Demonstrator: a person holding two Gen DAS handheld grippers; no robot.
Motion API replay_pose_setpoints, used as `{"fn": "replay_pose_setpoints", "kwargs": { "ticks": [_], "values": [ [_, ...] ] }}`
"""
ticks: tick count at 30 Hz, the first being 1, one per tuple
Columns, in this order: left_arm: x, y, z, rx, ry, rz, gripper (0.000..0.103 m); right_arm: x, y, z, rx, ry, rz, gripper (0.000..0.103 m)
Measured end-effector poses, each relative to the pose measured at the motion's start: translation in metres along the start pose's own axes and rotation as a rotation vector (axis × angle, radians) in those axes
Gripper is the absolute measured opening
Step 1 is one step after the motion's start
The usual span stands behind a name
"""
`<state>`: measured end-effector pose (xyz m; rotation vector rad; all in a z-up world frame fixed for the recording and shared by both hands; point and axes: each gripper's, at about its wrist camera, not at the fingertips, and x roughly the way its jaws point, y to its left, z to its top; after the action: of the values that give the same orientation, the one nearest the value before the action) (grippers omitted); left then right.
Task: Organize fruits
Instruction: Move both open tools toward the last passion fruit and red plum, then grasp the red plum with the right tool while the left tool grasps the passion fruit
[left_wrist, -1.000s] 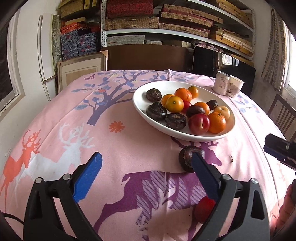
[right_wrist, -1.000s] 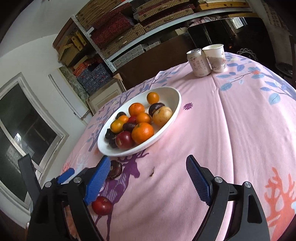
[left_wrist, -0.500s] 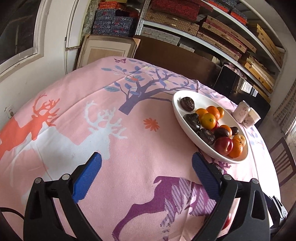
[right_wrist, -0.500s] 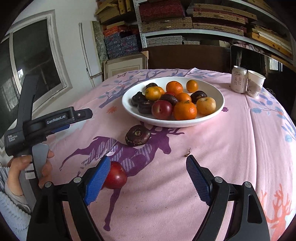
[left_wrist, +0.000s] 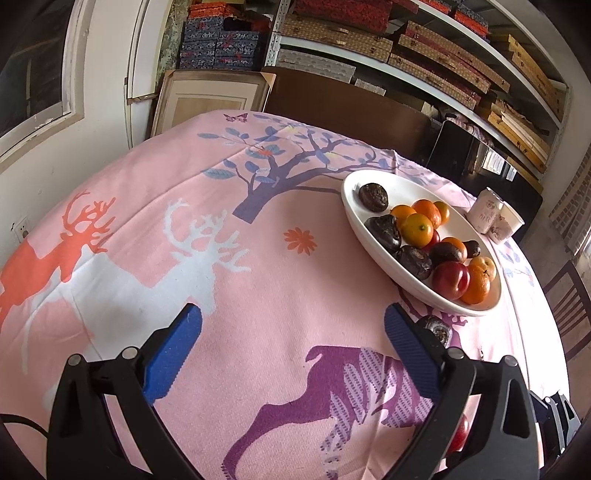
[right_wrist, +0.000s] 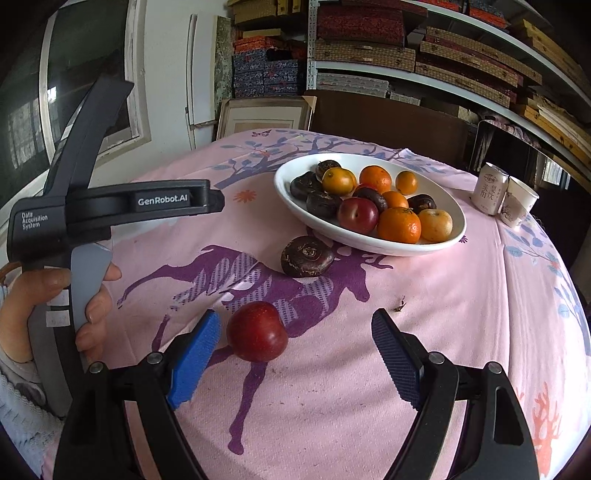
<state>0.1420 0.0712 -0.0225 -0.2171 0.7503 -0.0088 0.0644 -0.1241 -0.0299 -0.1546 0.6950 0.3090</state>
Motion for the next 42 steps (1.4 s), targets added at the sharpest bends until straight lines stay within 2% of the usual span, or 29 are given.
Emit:
{"fn": "replay_pose_setpoints", "kwargs": {
  "ticks": [5,13,15,20,36,40,42],
  "values": [
    [0.003,-0.003,-0.002,0.015,0.016,0.003,0.098,0.004,0.005,0.0,-0.025,0.02,-0.003,0.083],
    [0.005,-0.007,-0.003,0.04,0.018,0.011,0.098,0.008,0.01,-0.001,-0.043,0.047,0.036,0.062],
    [0.005,-0.007,-0.003,0.041,0.019,0.012,0.098,0.007,0.013,-0.001,-0.054,0.045,0.053,0.051],
    [0.006,-0.008,-0.004,0.049,0.026,0.015,0.098,0.005,0.02,-0.001,-0.086,0.041,0.079,0.036],
    [0.011,-0.016,-0.008,0.092,0.045,0.031,0.098,0.0,0.021,0.0,-0.085,0.027,0.085,0.035],
    [0.011,-0.018,-0.009,0.105,0.047,0.036,0.098,-0.013,0.0,0.003,-0.003,-0.026,0.107,0.035],
    [0.011,-0.019,-0.009,0.111,0.044,0.036,0.098,-0.02,-0.02,0.004,0.051,-0.052,0.08,0.035]
  ]
}}
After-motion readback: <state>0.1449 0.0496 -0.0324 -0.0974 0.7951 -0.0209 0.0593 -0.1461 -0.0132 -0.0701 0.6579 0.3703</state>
